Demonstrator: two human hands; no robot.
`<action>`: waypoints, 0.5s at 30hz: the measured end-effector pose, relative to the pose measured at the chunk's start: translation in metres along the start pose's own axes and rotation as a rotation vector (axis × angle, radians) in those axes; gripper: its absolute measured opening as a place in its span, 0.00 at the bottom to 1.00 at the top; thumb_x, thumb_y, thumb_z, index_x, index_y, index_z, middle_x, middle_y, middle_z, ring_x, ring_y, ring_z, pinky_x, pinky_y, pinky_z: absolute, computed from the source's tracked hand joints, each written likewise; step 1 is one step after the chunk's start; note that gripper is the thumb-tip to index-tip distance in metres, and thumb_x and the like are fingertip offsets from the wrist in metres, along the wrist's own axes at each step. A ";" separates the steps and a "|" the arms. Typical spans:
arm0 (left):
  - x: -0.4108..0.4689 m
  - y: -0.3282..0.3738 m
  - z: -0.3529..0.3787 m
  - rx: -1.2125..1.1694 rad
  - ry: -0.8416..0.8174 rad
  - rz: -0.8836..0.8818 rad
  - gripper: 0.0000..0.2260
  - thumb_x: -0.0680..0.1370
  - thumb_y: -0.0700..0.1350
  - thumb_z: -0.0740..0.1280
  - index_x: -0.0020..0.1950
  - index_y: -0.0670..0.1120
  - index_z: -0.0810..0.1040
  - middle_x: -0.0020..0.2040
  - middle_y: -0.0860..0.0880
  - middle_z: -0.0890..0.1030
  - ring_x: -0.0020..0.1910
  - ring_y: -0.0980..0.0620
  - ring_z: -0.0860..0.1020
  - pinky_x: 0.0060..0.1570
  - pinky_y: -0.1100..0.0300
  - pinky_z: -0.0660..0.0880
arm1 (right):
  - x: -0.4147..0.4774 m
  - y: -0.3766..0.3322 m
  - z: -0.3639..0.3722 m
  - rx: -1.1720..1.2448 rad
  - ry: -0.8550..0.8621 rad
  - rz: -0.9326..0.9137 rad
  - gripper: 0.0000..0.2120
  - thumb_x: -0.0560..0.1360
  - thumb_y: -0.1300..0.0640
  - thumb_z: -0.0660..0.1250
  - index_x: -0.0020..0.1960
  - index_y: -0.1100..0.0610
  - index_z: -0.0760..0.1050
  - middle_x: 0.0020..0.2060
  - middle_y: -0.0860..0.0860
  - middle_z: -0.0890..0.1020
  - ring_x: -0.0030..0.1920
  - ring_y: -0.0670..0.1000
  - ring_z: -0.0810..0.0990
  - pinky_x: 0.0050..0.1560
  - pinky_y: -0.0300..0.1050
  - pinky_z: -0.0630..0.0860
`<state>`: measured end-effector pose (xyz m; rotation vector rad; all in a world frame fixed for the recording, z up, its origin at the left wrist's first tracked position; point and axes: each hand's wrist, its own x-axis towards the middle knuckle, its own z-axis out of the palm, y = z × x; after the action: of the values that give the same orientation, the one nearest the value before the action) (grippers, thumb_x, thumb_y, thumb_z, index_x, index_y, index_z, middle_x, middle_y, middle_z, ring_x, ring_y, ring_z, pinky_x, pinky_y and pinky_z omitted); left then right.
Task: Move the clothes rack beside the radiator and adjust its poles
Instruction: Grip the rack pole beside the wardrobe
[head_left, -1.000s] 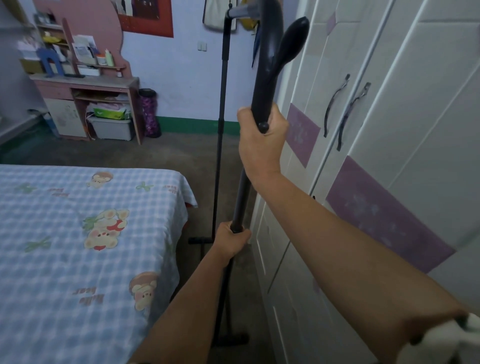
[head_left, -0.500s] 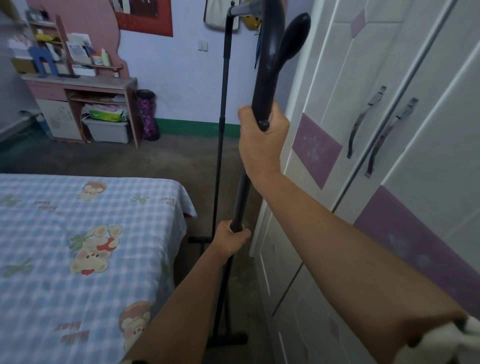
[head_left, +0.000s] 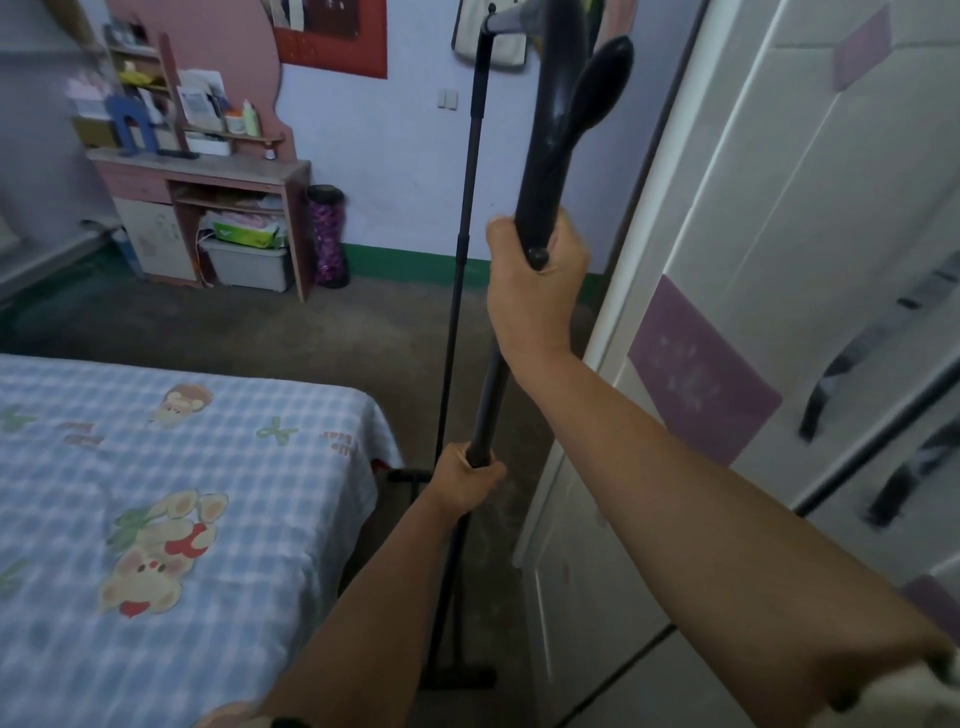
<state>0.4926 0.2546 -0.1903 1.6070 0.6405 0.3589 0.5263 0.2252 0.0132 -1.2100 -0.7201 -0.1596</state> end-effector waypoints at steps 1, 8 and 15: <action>0.011 0.003 0.000 -0.004 0.004 -0.008 0.07 0.72 0.34 0.67 0.36 0.40 0.71 0.34 0.41 0.73 0.29 0.52 0.70 0.29 0.63 0.69 | 0.009 0.007 0.001 0.004 -0.003 -0.003 0.13 0.74 0.66 0.65 0.36 0.56 0.65 0.28 0.49 0.66 0.27 0.43 0.67 0.28 0.40 0.68; 0.079 0.011 0.001 -0.010 0.010 -0.015 0.14 0.72 0.34 0.67 0.30 0.44 0.68 0.29 0.46 0.71 0.27 0.53 0.69 0.28 0.64 0.69 | 0.063 0.051 0.012 0.021 -0.020 0.008 0.14 0.74 0.67 0.65 0.35 0.56 0.65 0.28 0.49 0.66 0.28 0.45 0.66 0.29 0.44 0.67; 0.156 0.018 -0.006 -0.004 0.015 -0.032 0.14 0.72 0.35 0.68 0.29 0.45 0.68 0.26 0.49 0.71 0.20 0.60 0.69 0.21 0.70 0.67 | 0.123 0.098 0.035 0.022 -0.019 0.018 0.15 0.74 0.67 0.65 0.34 0.54 0.65 0.28 0.49 0.66 0.28 0.45 0.66 0.28 0.43 0.68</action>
<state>0.6164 0.3513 -0.1926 1.5894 0.6757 0.3492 0.6535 0.3242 0.0121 -1.1983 -0.7256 -0.1257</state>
